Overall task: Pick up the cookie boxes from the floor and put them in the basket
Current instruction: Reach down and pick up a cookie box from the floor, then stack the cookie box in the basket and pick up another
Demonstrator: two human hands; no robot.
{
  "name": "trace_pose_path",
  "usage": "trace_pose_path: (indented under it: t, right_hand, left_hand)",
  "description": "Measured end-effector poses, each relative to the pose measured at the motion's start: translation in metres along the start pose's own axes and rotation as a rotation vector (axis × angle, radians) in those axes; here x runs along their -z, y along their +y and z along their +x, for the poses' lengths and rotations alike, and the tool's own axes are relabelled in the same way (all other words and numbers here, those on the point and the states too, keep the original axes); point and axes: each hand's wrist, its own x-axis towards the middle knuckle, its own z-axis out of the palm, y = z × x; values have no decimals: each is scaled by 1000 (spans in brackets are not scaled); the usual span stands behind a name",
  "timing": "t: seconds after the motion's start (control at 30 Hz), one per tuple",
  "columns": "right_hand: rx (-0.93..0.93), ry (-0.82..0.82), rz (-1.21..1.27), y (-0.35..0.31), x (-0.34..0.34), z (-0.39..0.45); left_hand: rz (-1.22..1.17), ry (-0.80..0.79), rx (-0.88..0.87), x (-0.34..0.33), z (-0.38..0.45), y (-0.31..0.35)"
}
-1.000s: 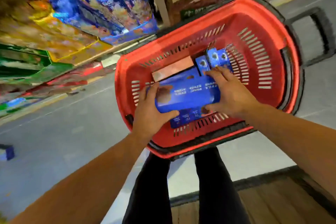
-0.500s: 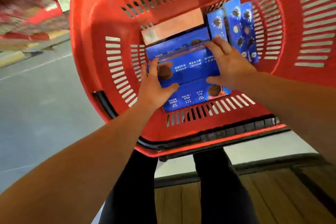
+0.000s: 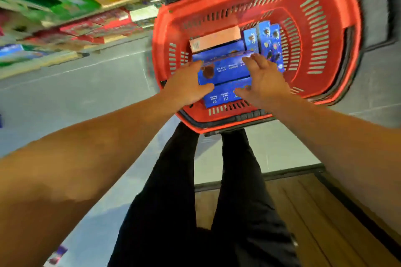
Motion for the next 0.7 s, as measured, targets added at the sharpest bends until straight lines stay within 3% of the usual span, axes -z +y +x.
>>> trace_pose_path:
  t: [0.17, 0.4, 0.53, 0.7]
  right_hand:
    - [64, 49, -24, -66, 57, -80]
    - [341, 113, -205, -131, 106, -149]
    - [519, 96, -341, -170, 114, -170]
    - [700, 18, -512, -220, 102, -191]
  left_hand:
    - [-16, 39, -50, 68, -109, 46]
    - [-183, 380, 78, 84, -236, 65]
    - [-273, 610, 195, 76, -291, 51]
    - [-326, 682, 459, 47, -358, 17]
